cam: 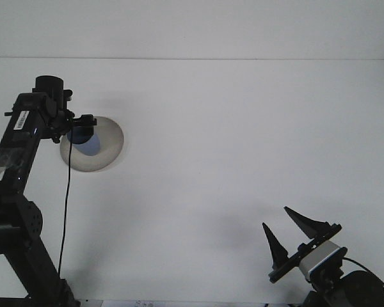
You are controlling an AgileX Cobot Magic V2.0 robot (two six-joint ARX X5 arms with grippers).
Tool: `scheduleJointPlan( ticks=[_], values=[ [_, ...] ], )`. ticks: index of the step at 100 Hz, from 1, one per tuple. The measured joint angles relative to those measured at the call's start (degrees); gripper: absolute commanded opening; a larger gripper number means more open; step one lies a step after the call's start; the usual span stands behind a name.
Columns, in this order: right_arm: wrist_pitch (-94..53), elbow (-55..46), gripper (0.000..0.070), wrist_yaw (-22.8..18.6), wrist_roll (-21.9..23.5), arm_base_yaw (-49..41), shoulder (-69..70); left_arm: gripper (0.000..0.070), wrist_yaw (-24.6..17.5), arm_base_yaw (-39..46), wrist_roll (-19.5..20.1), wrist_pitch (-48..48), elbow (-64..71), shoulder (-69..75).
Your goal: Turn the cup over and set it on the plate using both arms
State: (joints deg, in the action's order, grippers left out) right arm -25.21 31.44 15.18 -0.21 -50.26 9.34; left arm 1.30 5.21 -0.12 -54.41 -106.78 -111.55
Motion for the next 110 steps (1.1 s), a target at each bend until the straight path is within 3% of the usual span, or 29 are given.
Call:
scheduleJointPlan(
  ticks=[37, 54, 62, 88, 110],
  values=[
    [0.0, 0.0, 0.0425, 0.07, 0.0, 0.0, 0.0, 0.0537, -0.28, 0.0, -1.05, 0.33, -2.56, 15.63],
    [0.0, 0.0, 0.0425, 1.11, 0.0, 0.0, 0.0, 0.0537, -6.62, -1.16, -1.92, 0.44, -2.54, 29.03],
    [0.0, 0.0, 0.0425, 2.27, 0.0, 0.0, 0.0, 0.0537, -7.67, -3.19, -2.08, 1.68, -0.55, 35.74],
    [-0.17, 0.0, 0.0426, 4.48, 0.04, 0.0, 0.0, 0.0537, -7.72, -12.74, -2.73, 12.48, 24.9, 58.66],
    [-0.22, 0.0, 0.0426, 4.48, 0.04, 0.0, 0.0, 0.0537, -7.89, -21.57, -9.97, 20.11, 51.36, 76.91]
  ],
)
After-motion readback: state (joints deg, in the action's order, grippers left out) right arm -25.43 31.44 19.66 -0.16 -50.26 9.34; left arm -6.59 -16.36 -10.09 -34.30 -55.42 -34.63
